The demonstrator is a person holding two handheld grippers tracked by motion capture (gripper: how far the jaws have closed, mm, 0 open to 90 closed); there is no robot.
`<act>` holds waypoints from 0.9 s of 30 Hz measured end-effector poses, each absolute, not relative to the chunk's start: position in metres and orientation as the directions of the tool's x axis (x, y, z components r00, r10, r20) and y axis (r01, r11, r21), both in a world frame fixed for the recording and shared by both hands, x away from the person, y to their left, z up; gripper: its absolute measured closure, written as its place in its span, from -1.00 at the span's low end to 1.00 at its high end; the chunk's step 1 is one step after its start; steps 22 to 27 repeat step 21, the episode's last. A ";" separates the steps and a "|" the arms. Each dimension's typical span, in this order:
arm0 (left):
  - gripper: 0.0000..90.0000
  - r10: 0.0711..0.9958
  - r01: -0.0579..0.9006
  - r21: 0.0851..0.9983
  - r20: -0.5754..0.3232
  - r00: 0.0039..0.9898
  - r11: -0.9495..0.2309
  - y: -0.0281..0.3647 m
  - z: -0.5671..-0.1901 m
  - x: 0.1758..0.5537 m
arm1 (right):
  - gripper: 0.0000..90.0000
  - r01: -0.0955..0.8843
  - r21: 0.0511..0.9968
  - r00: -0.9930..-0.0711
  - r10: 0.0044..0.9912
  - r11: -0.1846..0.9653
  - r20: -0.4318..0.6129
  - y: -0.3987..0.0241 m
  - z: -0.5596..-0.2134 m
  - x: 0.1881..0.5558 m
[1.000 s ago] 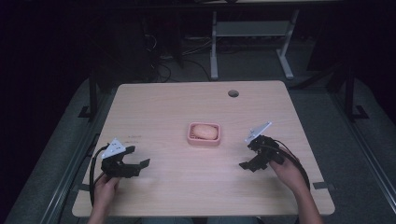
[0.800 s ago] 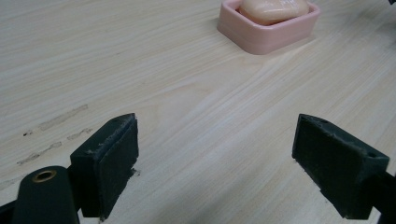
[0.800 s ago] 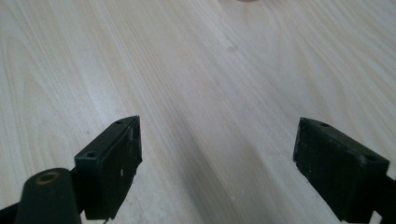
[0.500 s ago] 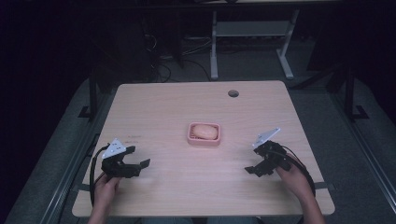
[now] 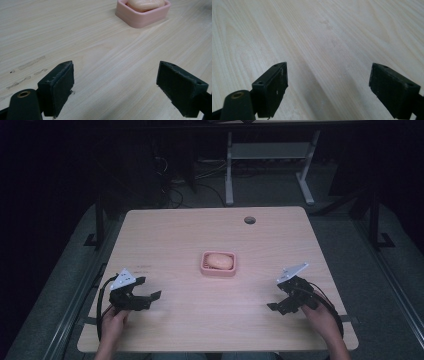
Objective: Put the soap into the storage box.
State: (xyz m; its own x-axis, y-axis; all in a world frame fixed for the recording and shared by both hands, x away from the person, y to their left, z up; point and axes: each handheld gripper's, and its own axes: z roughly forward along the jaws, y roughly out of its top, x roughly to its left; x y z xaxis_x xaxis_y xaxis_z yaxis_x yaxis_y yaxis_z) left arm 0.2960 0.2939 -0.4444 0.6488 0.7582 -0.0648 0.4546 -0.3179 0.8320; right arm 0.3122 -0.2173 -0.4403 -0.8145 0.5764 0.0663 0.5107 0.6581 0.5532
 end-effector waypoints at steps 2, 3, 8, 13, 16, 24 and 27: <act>-0.68 0.756 0.451 0.834 -0.063 0.651 -0.319 0.294 -0.444 0.296 | -0.67 0.512 0.558 -0.812 0.580 0.652 0.068 -0.219 -0.441 0.310; -0.68 0.756 0.449 0.834 -0.061 0.652 -0.320 0.293 -0.444 0.296 | -0.67 0.515 0.559 -0.809 0.583 0.650 0.068 -0.221 -0.441 0.308; -0.68 0.755 0.451 0.832 -0.060 0.653 -0.324 0.292 -0.445 0.296 | -0.67 0.513 0.576 -0.805 0.589 0.636 0.068 -0.226 -0.443 0.301; -0.68 0.754 0.453 0.823 -0.047 0.656 -0.343 0.291 -0.446 0.298 | -0.68 0.504 0.602 -0.802 0.594 0.619 0.060 -0.231 -0.444 0.285; -0.68 0.753 0.452 0.823 -0.047 0.656 -0.343 0.290 -0.446 0.298 | -0.68 0.496 0.615 -0.795 0.605 0.613 0.038 -0.234 -0.444 0.272; -0.68 0.749 0.449 0.822 -0.041 0.661 -0.351 0.288 -0.446 0.298 | -0.68 0.485 0.656 -0.781 0.625 0.579 0.026 -0.244 -0.448 0.253; -0.68 0.749 0.449 0.822 -0.041 0.661 -0.351 0.288 -0.446 0.298 | -0.68 0.485 0.656 -0.781 0.625 0.579 0.026 -0.244 -0.448 0.253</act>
